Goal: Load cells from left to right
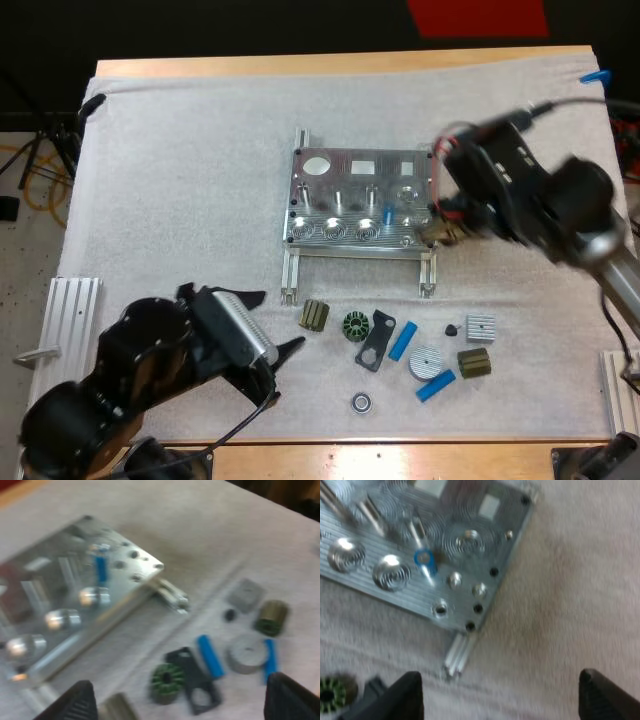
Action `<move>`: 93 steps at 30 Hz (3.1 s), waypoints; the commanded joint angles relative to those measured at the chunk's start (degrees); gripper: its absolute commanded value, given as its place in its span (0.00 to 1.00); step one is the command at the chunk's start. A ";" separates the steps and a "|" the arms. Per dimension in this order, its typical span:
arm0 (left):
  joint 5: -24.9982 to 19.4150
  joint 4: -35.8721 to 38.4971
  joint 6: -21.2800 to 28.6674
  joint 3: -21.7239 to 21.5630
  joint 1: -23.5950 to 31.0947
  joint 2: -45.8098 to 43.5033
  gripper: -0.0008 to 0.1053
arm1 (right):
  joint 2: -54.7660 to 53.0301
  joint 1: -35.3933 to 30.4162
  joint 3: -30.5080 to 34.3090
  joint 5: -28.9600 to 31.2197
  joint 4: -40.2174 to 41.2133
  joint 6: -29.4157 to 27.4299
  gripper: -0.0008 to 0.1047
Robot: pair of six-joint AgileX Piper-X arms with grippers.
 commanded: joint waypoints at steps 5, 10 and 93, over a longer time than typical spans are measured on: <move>6.56 -2.62 -0.33 -0.34 -0.65 4.90 0.64 | -10.13 0.09 8.44 -0.17 0.68 3.06 0.60; 6.64 -6.17 -0.33 -0.34 -5.05 10.35 0.51 | -22.86 0.09 16.92 -0.17 0.68 3.54 0.60; -4.40 -9.93 -10.82 -10.96 -18.53 66.97 0.01 | -51.81 0.09 35.86 -14.51 0.67 3.54 0.60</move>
